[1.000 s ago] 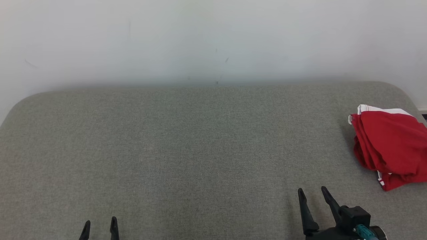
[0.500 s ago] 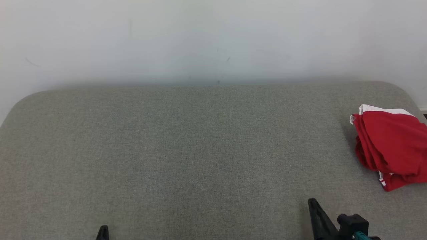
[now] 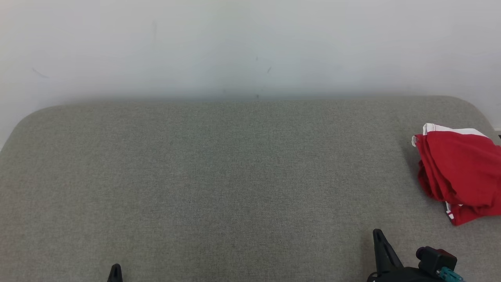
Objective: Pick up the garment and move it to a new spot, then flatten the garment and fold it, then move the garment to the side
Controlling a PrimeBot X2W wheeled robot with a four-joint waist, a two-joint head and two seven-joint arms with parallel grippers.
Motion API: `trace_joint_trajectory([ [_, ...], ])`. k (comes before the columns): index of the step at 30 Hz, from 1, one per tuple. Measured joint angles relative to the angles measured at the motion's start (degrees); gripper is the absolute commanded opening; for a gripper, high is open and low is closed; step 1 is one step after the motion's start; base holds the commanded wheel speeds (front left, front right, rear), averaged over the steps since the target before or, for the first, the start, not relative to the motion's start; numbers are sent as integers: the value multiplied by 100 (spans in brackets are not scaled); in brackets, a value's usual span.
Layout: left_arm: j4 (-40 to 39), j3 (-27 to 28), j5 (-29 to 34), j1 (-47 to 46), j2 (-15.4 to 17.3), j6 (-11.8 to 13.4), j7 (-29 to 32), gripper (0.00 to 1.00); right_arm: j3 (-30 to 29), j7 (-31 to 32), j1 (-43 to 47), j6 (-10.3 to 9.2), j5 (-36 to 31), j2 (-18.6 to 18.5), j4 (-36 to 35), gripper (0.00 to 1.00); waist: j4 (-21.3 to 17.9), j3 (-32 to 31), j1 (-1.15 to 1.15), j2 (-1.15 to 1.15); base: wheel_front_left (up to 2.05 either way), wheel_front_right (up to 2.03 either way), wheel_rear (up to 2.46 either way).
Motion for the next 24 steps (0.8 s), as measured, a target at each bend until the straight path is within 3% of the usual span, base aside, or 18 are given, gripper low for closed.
trace_joint_trajectory([
  [24, -159, 47, -2101, -264, 4, -8, 533, 0, -167, 511, -47, 0, 2223, 0, -393, 0, 41, 2, 0, 0, 0, 0, 0],
])
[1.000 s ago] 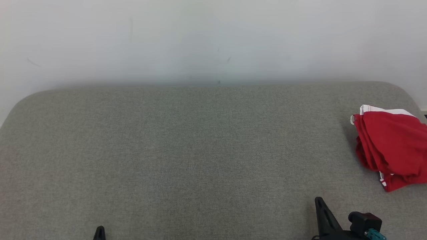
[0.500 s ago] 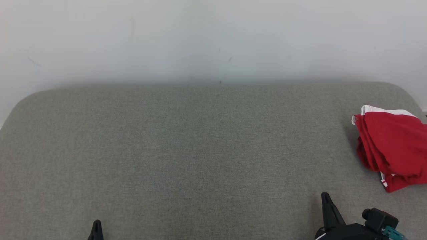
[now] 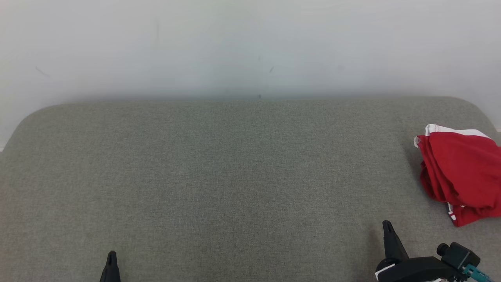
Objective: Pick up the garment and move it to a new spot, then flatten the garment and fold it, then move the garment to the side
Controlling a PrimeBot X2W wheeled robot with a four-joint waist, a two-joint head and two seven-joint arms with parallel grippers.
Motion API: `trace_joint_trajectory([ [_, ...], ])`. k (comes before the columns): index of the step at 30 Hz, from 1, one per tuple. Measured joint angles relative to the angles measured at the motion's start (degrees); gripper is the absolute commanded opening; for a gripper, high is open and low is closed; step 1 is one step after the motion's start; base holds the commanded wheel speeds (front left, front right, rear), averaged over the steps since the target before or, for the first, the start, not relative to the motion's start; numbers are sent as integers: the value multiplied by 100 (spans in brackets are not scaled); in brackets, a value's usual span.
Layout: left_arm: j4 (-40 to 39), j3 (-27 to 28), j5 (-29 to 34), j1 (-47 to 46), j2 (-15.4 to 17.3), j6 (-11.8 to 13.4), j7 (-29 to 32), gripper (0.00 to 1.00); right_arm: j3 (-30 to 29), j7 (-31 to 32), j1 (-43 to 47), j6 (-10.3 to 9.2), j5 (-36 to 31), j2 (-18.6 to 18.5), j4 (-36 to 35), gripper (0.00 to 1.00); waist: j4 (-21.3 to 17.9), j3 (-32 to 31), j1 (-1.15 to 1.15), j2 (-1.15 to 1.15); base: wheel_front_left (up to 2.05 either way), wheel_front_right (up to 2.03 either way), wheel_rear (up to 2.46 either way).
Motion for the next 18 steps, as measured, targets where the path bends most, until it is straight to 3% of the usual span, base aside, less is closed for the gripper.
trace_joint_trajectory([
  [18, -93, 33, -1229, -182, 7, -21, 325, 0, -111, 333, -26, 0, 1330, 0, -240, 0, 31, 1, -1, 0, 0, 0, 0],
])
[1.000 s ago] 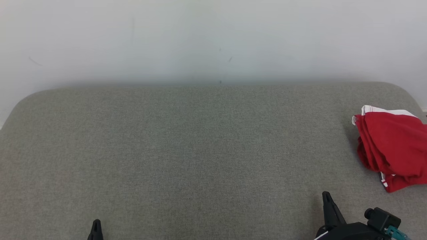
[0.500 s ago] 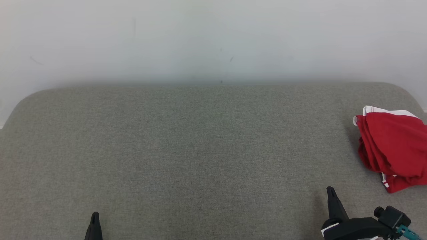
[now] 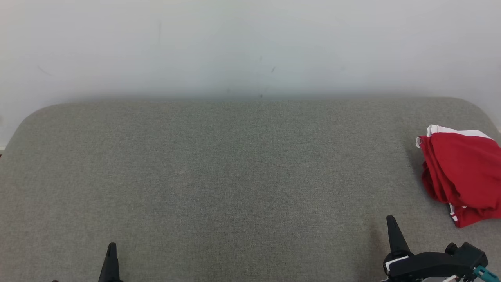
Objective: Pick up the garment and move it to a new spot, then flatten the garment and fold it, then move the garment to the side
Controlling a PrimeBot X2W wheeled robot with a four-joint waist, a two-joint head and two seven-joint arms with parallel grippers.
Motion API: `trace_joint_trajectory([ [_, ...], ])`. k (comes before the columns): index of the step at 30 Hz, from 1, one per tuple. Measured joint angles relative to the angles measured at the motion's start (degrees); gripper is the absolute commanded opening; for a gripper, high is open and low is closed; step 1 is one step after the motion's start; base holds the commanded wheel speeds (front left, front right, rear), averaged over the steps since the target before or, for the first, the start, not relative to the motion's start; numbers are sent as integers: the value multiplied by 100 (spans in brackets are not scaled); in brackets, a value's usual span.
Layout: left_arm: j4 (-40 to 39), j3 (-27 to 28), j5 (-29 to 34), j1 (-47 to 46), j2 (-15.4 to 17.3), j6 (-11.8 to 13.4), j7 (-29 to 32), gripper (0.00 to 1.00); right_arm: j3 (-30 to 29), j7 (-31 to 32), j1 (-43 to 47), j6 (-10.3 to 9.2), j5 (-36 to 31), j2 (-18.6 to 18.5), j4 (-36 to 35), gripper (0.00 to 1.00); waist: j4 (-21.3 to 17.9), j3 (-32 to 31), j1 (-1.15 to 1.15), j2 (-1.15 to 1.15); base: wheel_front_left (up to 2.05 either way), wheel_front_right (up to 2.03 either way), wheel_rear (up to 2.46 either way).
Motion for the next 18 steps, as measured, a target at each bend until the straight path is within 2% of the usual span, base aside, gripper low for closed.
trace_joint_trajectory([
  [18, -63, 27, -1065, -140, 10, -23, 274, 0, -99, 265, -31, 0, 1129, 0, -192, 0, 31, 1, 0, 0, 0, 0, 0],
])
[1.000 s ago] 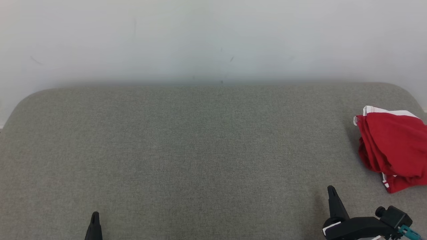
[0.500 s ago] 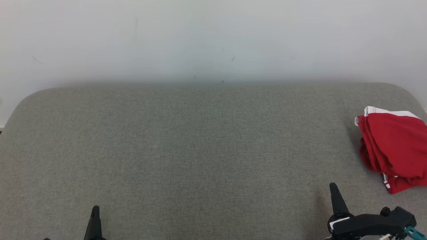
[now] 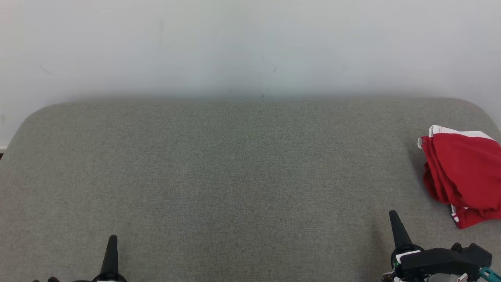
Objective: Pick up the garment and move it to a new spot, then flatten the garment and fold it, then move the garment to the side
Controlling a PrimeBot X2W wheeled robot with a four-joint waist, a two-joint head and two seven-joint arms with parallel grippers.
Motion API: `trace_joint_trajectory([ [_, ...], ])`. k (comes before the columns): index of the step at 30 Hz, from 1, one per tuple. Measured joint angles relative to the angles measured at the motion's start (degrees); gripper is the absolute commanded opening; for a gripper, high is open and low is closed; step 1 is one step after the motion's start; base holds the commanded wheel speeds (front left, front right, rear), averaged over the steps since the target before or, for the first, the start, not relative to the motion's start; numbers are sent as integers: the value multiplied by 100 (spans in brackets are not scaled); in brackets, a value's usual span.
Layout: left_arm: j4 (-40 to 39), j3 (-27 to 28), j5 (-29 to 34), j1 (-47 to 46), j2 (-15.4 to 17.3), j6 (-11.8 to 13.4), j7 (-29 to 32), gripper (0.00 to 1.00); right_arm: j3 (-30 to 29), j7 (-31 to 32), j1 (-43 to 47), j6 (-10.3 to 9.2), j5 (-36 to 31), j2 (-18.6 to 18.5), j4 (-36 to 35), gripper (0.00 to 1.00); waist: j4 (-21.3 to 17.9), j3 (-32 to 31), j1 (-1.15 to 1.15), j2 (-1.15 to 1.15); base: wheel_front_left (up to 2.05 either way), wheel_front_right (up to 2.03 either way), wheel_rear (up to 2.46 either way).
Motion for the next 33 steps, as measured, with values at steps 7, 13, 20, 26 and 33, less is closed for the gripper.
trace_joint_trajectory([
  [7, -23, 10, -375, -60, 3, -1, 103, 0, -33, 101, -21, 0, 391, -1, -64, 0, 12, 0, 0, 0, 0, 0, 0],
  [13, -46, 18, -722, -97, 7, -3, 180, 0, -60, 187, -46, 0, 759, -1, -121, 0, 24, 1, 0, 0, 0, 0, 0],
  [20, -66, 26, -1056, -143, 9, -7, 267, 0, -92, 272, -68, 0, 1105, -1, -189, 0, 36, 1, 0, 0, 0, 0, 0],
  [26, -88, 33, -1293, -194, 11, -7, 325, 0, -112, 339, -70, 0, 1334, -1, -232, 0, 44, 2, 0, 0, 0, 0, 0],
  [33, -111, 40, -1599, -217, 13, -8, 407, 0, -142, 404, -79, 0, 1644, -1, -274, 0, 56, 2, 0, 0, 0, 0, 0],
])
